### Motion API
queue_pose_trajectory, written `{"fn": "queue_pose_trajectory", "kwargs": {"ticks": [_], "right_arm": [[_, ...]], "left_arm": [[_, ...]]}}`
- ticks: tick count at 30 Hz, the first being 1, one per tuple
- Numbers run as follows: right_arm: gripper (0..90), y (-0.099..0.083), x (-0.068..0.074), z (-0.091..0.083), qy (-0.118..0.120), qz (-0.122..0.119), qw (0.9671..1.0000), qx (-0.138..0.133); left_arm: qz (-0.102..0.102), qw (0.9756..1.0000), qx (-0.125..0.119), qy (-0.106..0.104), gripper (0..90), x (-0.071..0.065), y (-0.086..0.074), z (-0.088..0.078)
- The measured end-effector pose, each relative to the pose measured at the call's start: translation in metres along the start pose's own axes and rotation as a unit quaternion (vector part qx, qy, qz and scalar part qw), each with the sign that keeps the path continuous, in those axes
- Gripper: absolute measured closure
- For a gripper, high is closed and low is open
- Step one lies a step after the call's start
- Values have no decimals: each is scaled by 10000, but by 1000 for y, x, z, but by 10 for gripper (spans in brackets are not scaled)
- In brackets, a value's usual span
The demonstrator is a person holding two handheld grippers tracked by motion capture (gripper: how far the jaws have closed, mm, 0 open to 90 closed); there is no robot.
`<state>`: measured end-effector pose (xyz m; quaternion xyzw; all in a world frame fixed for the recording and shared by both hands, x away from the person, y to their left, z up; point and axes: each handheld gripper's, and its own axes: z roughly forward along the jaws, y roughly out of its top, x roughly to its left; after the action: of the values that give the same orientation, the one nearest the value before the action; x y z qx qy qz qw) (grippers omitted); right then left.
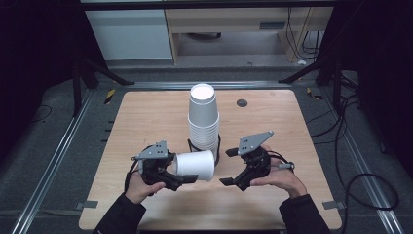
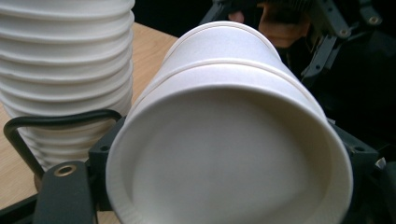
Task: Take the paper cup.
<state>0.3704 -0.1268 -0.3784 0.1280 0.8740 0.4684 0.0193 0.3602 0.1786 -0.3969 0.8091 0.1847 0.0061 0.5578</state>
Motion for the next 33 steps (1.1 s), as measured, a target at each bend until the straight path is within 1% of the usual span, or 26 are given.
{"fn": "queue_pose_trajectory", "kwargs": {"ticks": [4,5,9,10,15,18,21,24,27,30,31,33], "right_arm": [[54,-4,1,5,116,153,9998,-27],[54,-4,1,7,184,176,9997,-67],[53,-6,3,12,316,255,9991,-147],[53,-6,3,13,345,267,9989,-157],[45,-6,3,18,381,279,9986,-232],[44,-6,3,18,406,304,9982,-333],[41,-6,3,17,460,330,9977,-379],[39,-6,3,18,536,326,9975,-327],[39,-6,3,20,554,313,9976,-275],[36,-6,3,22,605,315,9974,-225],[36,-6,3,24,670,300,9972,-156],[33,-6,3,25,711,291,9970,-117]], "left_arm": [[60,9999,-99,-61,196,0,0,1],[70,9999,-108,-70,197,0,0,1],[60,9997,-156,-180,197,0,0,3],[39,9996,-181,-235,197,0,0,4],[51,9987,-308,-403,197,-2,1,9],[99,9984,-299,-474,197,-5,1,13],[131,9979,-337,-542,197,-6,2,15],[150,9973,-387,-603,198,-7,2,17],[178,9969,-390,-660,198,-9,2,18],[212,9968,-362,-687,198,-10,2,20],[243,9966,-336,-717,199,-10,2,21],[251,9964,-313,-747,199,-11,2,23]]}}
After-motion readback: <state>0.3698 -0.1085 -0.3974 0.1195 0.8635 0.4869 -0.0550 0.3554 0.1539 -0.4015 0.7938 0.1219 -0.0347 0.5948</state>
